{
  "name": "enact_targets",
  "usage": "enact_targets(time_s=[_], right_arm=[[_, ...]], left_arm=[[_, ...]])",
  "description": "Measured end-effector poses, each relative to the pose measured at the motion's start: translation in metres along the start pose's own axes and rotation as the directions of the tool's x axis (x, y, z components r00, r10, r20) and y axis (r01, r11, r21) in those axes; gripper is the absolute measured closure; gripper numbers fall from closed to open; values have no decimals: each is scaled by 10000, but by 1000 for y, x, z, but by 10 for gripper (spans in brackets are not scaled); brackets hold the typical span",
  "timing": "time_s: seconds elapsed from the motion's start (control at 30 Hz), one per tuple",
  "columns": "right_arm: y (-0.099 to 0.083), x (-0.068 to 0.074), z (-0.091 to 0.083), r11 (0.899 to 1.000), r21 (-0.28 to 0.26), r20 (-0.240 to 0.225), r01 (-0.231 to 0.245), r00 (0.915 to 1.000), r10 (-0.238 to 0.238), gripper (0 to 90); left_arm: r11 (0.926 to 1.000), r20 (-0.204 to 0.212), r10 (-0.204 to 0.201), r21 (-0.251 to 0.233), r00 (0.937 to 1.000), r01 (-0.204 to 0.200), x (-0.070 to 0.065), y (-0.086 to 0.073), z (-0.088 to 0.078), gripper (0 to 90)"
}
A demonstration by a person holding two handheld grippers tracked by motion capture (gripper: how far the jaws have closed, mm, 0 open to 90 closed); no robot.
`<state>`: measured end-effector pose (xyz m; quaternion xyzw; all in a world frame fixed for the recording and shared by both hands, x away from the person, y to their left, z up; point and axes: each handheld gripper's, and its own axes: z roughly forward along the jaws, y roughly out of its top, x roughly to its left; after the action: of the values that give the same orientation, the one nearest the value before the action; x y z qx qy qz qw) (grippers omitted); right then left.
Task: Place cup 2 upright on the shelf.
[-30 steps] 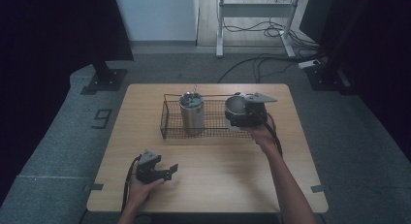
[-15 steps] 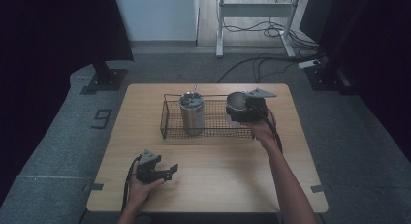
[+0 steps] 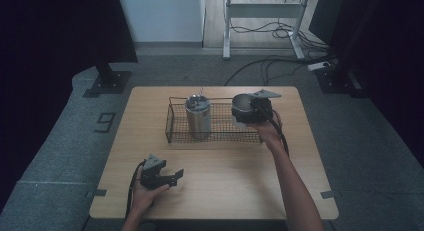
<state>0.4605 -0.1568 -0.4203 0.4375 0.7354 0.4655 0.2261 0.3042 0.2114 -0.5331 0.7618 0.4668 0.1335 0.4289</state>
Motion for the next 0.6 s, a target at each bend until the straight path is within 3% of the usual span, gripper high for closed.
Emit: enact_targets(time_s=[0.6], right_arm=[[-10, -4, 18, 9993, 278, 134, -241, 9996, 238, 68]], left_arm=[[10000, -5, 75, 25, 10000, -75, -1, 0, 0, 147]])
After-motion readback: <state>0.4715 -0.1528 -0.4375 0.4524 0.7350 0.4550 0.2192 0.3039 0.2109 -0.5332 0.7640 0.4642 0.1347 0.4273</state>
